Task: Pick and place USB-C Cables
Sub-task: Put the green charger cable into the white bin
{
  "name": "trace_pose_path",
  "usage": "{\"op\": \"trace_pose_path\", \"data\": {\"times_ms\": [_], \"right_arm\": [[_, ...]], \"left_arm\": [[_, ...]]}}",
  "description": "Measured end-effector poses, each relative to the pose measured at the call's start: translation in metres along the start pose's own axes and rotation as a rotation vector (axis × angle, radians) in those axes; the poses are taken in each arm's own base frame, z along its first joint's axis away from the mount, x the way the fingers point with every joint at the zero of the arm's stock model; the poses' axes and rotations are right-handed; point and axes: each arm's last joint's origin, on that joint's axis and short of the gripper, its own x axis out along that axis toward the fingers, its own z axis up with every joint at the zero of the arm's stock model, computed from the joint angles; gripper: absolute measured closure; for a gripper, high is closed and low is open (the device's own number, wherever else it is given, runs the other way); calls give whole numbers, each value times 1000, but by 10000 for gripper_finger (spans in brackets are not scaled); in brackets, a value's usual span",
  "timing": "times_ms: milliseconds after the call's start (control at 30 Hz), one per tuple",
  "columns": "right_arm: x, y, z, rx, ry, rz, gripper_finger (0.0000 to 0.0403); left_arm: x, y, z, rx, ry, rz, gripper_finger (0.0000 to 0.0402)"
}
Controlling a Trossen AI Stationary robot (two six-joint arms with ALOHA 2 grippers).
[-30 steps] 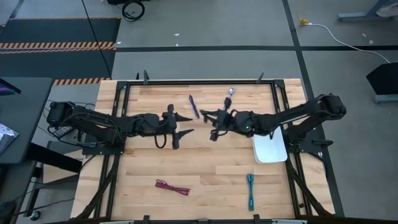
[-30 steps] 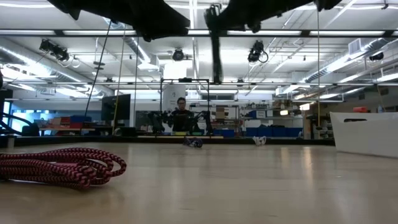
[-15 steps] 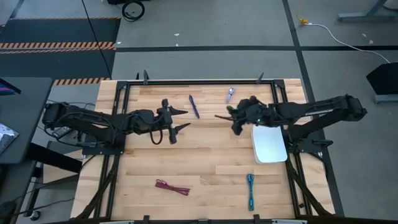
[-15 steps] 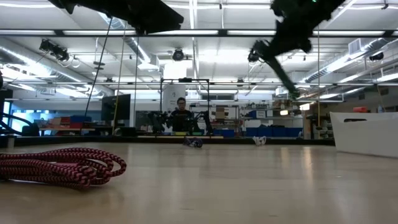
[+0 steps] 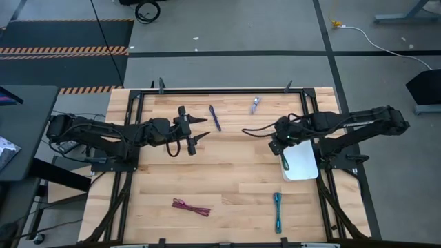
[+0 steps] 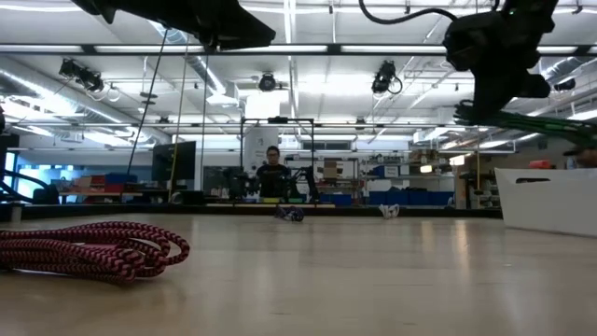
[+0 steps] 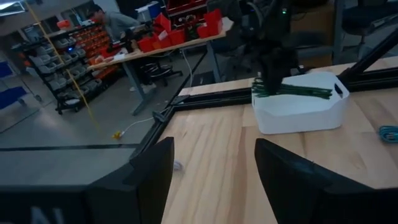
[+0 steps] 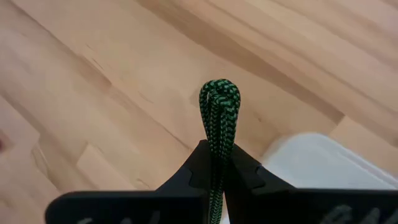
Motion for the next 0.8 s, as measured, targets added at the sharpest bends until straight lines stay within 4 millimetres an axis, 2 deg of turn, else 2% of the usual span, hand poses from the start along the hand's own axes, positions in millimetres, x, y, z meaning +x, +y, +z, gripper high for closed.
{"op": "trace_pose_path", "data": {"times_ms": [233, 367, 633, 800], "right_arm": [[-1, -15, -11, 112, 154, -136, 381], [-1, -17, -14, 125, 198, -177, 379], [6, -10, -16, 57, 221, -180, 343], [10, -8, -16, 42, 228, -195, 304]], "left_arm": [[0, -1, 0, -5, -3, -18, 171], [-1, -2, 0, -5, -1, -26, 171], [-1, -3, -1, -29, 6, -32, 171], [-1, -4, -2, -23, 21, -34, 171]]}}
